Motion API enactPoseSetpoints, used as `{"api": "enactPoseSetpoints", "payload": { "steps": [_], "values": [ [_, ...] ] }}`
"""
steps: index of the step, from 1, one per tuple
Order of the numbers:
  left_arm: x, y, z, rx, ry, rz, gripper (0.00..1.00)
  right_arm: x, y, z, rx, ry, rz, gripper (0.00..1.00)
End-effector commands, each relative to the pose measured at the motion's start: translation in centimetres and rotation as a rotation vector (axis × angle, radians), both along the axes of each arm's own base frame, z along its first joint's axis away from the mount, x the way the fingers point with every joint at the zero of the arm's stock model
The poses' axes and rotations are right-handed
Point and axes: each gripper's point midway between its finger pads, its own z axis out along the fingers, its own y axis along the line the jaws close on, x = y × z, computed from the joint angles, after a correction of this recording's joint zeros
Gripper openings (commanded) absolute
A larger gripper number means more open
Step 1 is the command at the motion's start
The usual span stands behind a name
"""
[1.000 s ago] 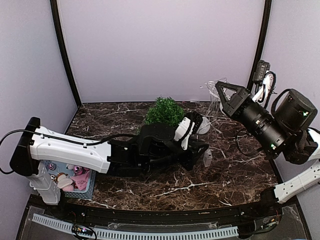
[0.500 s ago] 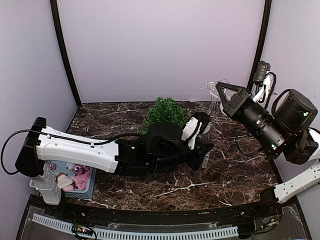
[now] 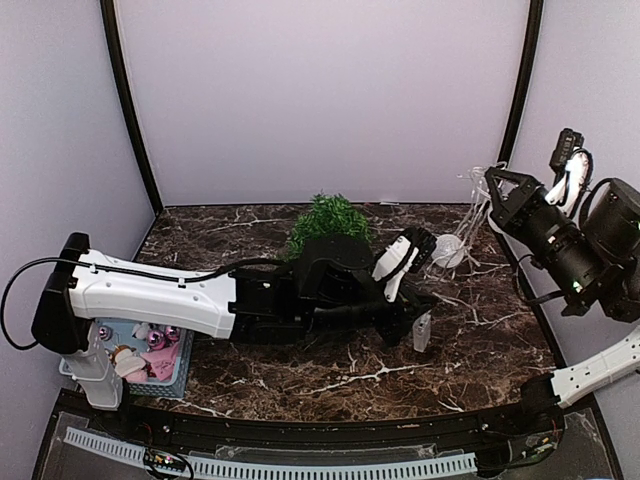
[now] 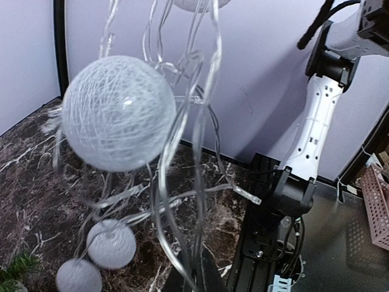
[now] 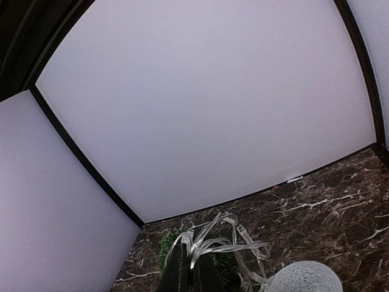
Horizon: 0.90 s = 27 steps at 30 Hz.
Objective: Decorate the small christmas tree
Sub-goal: Pass from the right arm to the left
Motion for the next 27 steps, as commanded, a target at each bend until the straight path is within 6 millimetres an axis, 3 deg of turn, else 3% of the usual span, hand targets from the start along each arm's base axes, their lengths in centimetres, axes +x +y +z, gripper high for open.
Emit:
{"api": "enactPoseSetpoints", "payload": {
  "steps": [1, 5, 10, 15, 20, 23, 25, 27],
  "values": [
    [-2.4, -0.1, 1.8, 0.041, 0.039, -0.142, 0.00, 0.2, -4.5, 0.9, -0.031, 0.015, -0.128, 0.00],
    [-2.4, -0.8, 2.4, 0.021, 0.081, -0.149, 0.00, 0.3, -6.2, 0.5, -0.072, 0.028, -0.182, 0.00],
    [0.0, 0.3, 0.1, 0.079, 0.149, -0.061, 0.00, 0.7, -7.6, -3.9, -0.145, 0.062, -0.313, 0.00],
    [0.9, 2.4, -3.6, 0.202, 0.196, -0.038, 0.00, 1.8, -7.3, -11.1, -0.082, 0.150, -0.302, 0.00],
    [1.0, 5.4, -6.6, 0.301, 0.226, -0.025, 0.00, 2.4, -3.8, -19.5, -0.130, 0.287, -0.202, 0.00],
    [1.1, 7.2, -8.0, 0.361, 0.243, -0.012, 0.00, 2.2, -1.6, -23.3, -0.168, 0.385, -0.128, 0.00],
    [1.2, 8.4, -8.8, 0.400, 0.249, -0.002, 0.00, 2.0, -0.4, -24.5, -0.205, 0.428, -0.076, 0.23],
    [1.2, 9.6, -9.2, 0.435, 0.254, 0.004, 0.00, 1.5, 0.7, -24.8, -0.250, 0.456, -0.009, 0.57]
  ]
}}
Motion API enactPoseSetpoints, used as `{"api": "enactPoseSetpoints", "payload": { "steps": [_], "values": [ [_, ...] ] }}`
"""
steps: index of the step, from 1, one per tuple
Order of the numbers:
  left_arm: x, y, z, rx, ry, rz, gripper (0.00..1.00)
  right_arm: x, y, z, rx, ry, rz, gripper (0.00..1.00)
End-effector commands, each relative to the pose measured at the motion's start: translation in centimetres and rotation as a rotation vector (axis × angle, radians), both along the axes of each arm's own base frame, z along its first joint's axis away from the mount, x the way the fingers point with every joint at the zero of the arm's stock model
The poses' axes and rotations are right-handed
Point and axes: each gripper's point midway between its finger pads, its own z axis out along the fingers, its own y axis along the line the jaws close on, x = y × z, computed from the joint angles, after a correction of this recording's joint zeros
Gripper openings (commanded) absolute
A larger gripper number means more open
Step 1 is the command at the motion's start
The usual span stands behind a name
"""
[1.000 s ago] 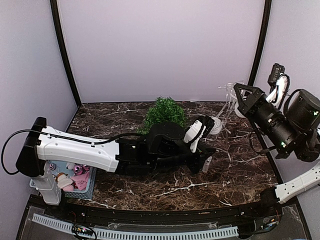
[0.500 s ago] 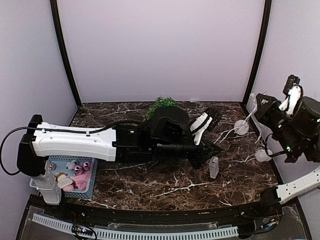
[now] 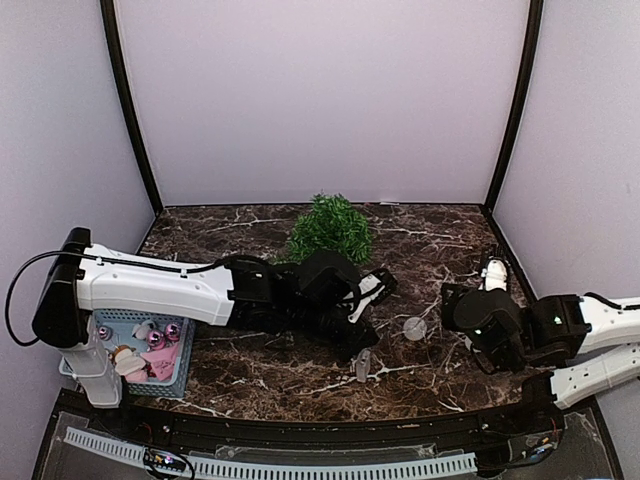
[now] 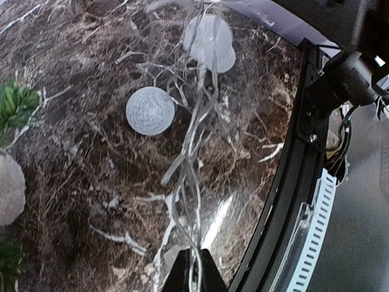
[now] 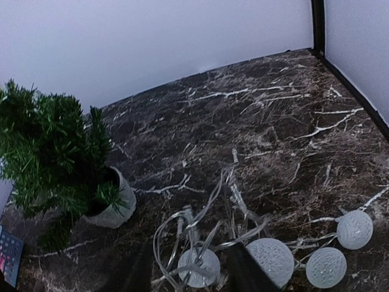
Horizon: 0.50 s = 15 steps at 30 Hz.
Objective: Decorate the small christmas tree
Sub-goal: Pass from the right arm to the left
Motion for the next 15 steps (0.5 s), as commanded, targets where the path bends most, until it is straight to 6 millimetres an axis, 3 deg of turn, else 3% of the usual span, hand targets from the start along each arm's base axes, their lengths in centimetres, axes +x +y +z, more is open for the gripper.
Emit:
{"api": "enactPoseSetpoints", "payload": {
  "steps": [1, 4, 6, 9, 15],
  "values": [
    [-0.2, 3.4, 2.3, 0.024, -0.008, -0.007, 0.00, -1.1, 2.9, -0.6, 0.064, 0.124, 0.147, 0.69],
    [-0.9, 5.0, 1.8, 0.062, 0.014, -0.038, 0.00, -2.2, 4.5, 0.6, 0.050, 0.141, 0.301, 0.86],
    [-1.5, 5.7, 1.7, 0.061, 0.032, -0.078, 0.00, -3.3, 6.3, 1.7, 0.086, 0.132, 0.456, 0.90],
    [-3.0, 6.2, 2.4, 0.035, 0.064, -0.155, 0.00, -5.5, 9.4, 2.8, 0.160, 0.117, 0.713, 0.91],
    [-4.8, 6.4, 3.8, -0.013, 0.117, -0.247, 0.00, -8.7, 12.9, 3.4, 0.362, 0.086, 1.070, 0.90]
  ]
}}
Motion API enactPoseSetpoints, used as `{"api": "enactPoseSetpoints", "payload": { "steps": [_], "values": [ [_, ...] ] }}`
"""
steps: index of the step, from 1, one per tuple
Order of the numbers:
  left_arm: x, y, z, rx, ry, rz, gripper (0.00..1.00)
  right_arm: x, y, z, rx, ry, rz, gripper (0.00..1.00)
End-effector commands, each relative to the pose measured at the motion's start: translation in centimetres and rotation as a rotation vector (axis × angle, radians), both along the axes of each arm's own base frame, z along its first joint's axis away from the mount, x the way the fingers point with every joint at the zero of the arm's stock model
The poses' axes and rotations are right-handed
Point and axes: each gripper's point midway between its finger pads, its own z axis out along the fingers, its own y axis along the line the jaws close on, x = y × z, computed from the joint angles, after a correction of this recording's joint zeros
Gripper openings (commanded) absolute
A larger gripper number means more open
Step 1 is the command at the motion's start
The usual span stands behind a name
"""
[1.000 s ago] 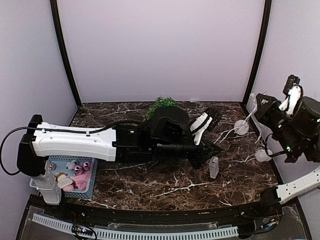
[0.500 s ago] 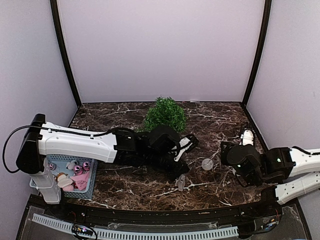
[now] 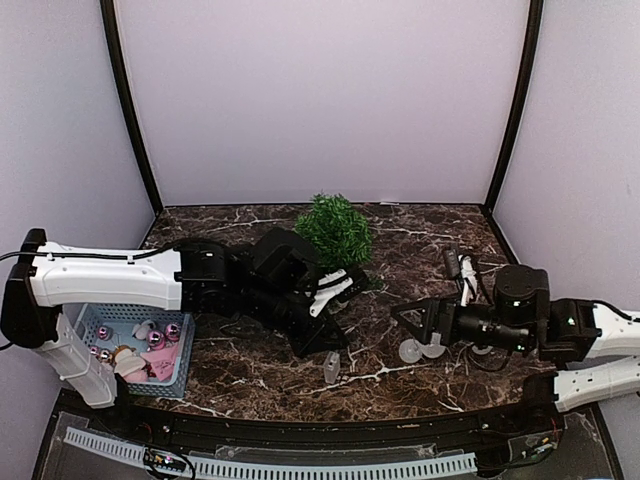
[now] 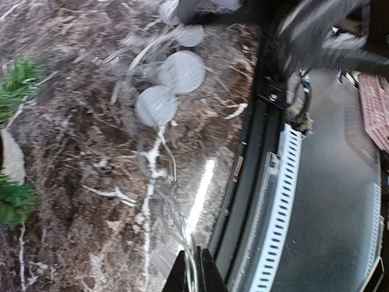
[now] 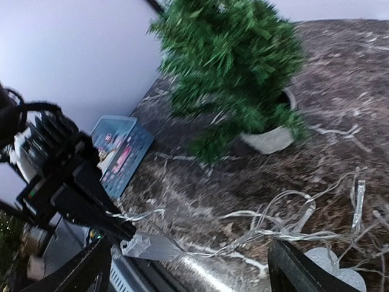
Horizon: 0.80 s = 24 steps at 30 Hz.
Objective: Decorate the small christmas tree
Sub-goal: Pass from the right arm to the left, then pass from the left arm to the right
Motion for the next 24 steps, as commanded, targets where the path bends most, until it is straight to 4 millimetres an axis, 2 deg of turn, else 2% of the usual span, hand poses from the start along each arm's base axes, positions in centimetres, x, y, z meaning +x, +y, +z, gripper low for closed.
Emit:
{"api": "enactPoseSetpoints", "payload": {
  "steps": [1, 5, 8, 13, 14, 16, 21, 24],
  "values": [
    [-2.4, 0.8, 1.5, -0.037, 0.057, -0.113, 0.00, -4.1, 4.0, 2.7, 0.216, -0.037, 0.390, 0.90],
    [-3.2, 0.8, 2.0, -0.051, 0.083, -0.158, 0.00, -4.5, 5.2, 3.0, 0.135, -0.052, 0.483, 0.88],
    [-3.0, 1.1, 1.9, -0.029, 0.077, -0.149, 0.00, -3.8, 5.0, 1.9, -0.006, -0.010, 0.485, 0.88],
    [-0.2, 2.3, 1.9, 0.002, 0.037, -0.009, 0.00, -3.4, 3.5, -0.3, -0.155, 0.150, 0.423, 0.91],
    [0.4, 2.8, 1.7, 0.017, 0.026, 0.021, 0.00, -3.4, 3.2, -0.7, -0.173, 0.185, 0.409, 0.96],
    [1.6, 3.7, 2.1, 0.010, 0.015, 0.075, 0.00, -3.5, 2.1, -2.0, -0.239, 0.265, 0.367, 0.99],
    [2.5, 4.7, 2.3, -0.006, 0.027, 0.116, 0.00, -3.3, -0.6, -4.0, -0.352, 0.385, 0.246, 0.99],
    [2.5, 5.1, 2.3, -0.004, 0.026, 0.120, 0.00, -3.1, -1.4, -4.1, -0.359, 0.417, 0.214, 0.99]
  ]
}}
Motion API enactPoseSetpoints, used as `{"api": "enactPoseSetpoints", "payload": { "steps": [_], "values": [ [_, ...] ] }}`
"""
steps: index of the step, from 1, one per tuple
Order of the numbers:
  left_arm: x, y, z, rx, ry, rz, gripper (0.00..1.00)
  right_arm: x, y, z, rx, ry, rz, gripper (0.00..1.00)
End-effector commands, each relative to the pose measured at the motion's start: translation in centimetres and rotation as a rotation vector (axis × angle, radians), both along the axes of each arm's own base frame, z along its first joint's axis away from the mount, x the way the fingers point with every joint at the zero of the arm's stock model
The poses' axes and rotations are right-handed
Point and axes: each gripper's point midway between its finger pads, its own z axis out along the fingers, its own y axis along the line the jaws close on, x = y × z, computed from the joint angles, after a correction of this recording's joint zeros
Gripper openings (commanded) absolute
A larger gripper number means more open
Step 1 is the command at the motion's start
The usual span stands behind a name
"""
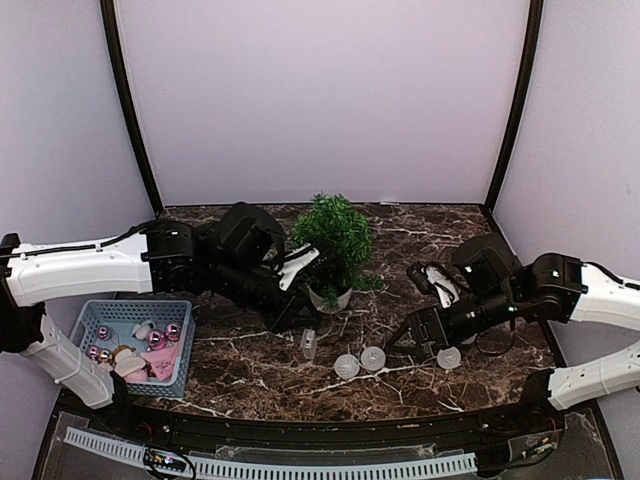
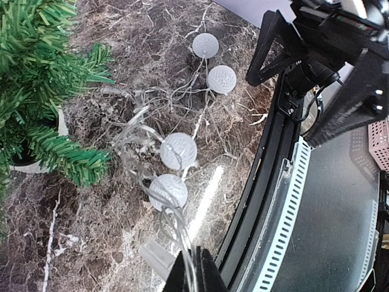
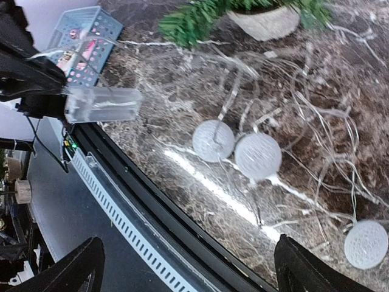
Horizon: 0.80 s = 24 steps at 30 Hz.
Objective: Decorate the small christmas tree
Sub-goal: Pass from the left arm to the right
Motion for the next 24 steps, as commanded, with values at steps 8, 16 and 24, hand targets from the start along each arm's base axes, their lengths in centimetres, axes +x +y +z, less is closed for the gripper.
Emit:
{"api": "enactPoseSetpoints", "payload": {
  "steps": [8, 16, 24],
  "values": [
    [-2.8, -0.2, 2.2, -0.122, 0.035, -0.138, 0.00, 0.1, 3.2, 7.7, 0.373, -0.221, 0.149, 0.86],
    [-5.5, -0.7, 3.5, -0.191, 0.132, -0.258, 0.00, 0.6, 8.1, 9.5, 0.497, -0.325, 0.320, 0.71],
    [-6.6, -1.1, 5.5, -0.251, 0.162, -0.325, 0.00, 1.0, 9.3, 6.8, 0.485, -0.331, 0.425, 0.86]
  ]
}}
